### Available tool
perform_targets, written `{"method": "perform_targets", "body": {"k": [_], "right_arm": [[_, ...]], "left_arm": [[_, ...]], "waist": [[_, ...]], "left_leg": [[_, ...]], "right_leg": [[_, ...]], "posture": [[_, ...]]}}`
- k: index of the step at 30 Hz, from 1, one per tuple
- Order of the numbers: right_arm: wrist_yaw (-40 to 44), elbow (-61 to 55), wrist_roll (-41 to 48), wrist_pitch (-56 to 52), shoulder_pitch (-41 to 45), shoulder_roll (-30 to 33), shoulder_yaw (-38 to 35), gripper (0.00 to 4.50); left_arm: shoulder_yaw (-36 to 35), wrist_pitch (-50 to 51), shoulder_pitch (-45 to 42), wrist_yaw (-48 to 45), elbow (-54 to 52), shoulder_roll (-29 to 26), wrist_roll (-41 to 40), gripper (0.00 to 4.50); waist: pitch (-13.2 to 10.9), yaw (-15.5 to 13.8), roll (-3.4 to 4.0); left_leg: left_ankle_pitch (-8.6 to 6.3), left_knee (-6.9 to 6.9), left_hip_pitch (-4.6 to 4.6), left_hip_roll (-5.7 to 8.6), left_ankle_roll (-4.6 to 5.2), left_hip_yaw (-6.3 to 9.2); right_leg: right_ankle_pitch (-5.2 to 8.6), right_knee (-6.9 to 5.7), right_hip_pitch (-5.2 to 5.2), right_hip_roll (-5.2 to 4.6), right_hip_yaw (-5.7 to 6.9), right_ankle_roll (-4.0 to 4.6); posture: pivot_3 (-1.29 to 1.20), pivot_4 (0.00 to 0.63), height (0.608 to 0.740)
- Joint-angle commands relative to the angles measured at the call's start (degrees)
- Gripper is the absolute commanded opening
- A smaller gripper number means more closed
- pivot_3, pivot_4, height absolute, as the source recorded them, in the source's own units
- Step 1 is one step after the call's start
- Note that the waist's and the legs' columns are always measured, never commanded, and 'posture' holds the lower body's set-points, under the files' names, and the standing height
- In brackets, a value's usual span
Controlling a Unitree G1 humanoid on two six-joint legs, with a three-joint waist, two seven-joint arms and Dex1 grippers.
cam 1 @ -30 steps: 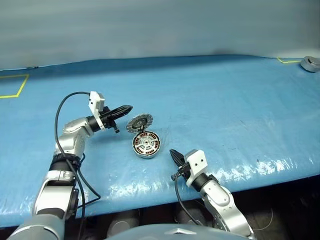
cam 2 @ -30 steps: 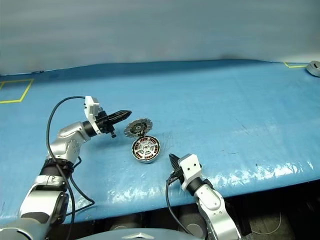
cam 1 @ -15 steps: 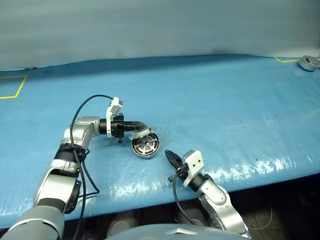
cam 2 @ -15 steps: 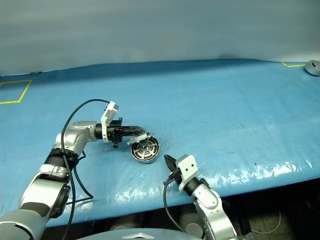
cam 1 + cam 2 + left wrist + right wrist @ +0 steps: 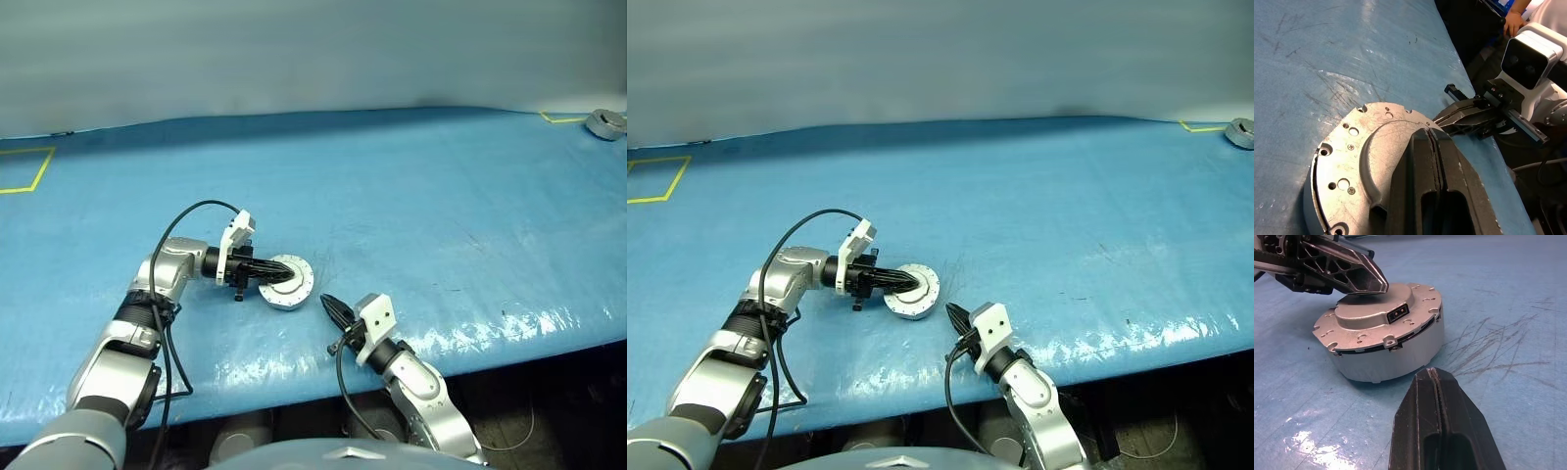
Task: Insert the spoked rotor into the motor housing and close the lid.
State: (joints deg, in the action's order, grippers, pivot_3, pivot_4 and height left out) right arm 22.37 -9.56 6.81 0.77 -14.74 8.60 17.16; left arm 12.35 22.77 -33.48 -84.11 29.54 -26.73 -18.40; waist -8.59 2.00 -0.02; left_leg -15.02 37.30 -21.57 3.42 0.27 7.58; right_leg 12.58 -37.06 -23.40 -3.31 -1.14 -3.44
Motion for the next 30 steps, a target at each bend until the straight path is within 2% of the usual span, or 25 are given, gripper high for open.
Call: {"method": "perform_targets", "body": {"k": [1,3,7,11,14,18,24,30], "right_arm": [[-1.60,-2.87,-0.10,-1.15,0.83,-0.31,-1.55,0.03],[-2.34,-4.37,0.11,-2.37,0.74,0.05,-2.33,0.03],[-3.00,-9.92,1.11,-6.05,-0.14,1.54,-4.13,0.03],[-1.28,-16.84,4.29,-17.11,1.18,4.97,-5.43,0.03],[-0.31,-20.80,6.56,-25.83,5.16,7.76,-5.93,0.03],[-0.57,-23.09,6.60,-32.90,11.30,10.00,-6.23,0.03],[5.81,-20.69,7.34,-37.64,23.37,13.81,-2.65,1.89],[10.67,-15.42,6.54,-37.82,30.94,14.11,2.93,3.93]], "left_arm": [[-0.73,-1.22,1.72,1.18,-1.99,0.12,0.42,0.00],[-3.53,-1.93,2.61,2.51,-4.70,0.83,-1.84,0.00],[-11.19,1.78,6.54,8.93,-16.92,2.88,-9.74,0.00],[-16.09,6.18,15.38,15.46,-31.54,2.69,-15.57,0.00],[-16.48,0.43,25.95,20.43,-40.62,3.48,-12.59,0.00],[-15.97,-9.82,36.79,26.89,-46.26,7.52,-8.13,0.00],[-16.66,-24.39,50.66,36.84,-46.96,17.05,-4.06,0.00],[-14.14,-36.29,57.26,40.40,-43.19,18.74,2.49,0.00]], "waist": [[0.00,-0.03,0.00],[0.00,-0.02,0.01],[-0.01,-0.12,0.00],[0.02,0.12,0.07],[0.03,0.24,0.09],[0.02,-0.97,0.06],[0.01,-1.45,0.04],[0.00,-1.43,0.00]], "left_leg": [[0.00,0.01,0.00,0.00,0.00,0.00],[0.00,0.02,0.00,0.00,0.00,-0.01],[0.00,0.03,-0.05,0.00,0.00,0.00],[-0.01,0.00,-0.06,-0.05,0.02,-0.10],[-0.04,-0.02,0.00,-0.05,0.05,-0.21],[-0.03,0.00,0.00,-0.10,0.04,-0.23],[0.08,0.07,-0.03,-0.06,0.20,-0.38],[0.09,0.07,-0.05,-0.07,0.23,-0.39]], "right_leg": [[0.00,-0.01,0.00,0.00,-0.01,0.00],[-0.01,-0.04,-0.01,-0.01,-0.03,0.00],[-0.01,-0.08,-0.10,-0.05,-0.07,0.01],[-0.01,-0.09,-0.15,-0.17,-0.18,0.02],[-0.01,-0.07,-0.13,-0.18,-0.27,0.03],[-0.07,0.00,-0.11,-0.20,-0.26,0.08],[-0.12,0.19,0.02,-0.21,-0.23,0.14],[-0.09,0.19,0.02,-0.18,-0.16,0.09]], "posture": [[0.00,0.150,0.740],[0.00,0.150,0.740],[0.00,0.150,0.740],[0.00,0.150,0.740],[0.00,0.150,0.740],[0.00,0.150,0.740],[0.00,0.150,0.740],[0.00,0.150,0.740]]}}
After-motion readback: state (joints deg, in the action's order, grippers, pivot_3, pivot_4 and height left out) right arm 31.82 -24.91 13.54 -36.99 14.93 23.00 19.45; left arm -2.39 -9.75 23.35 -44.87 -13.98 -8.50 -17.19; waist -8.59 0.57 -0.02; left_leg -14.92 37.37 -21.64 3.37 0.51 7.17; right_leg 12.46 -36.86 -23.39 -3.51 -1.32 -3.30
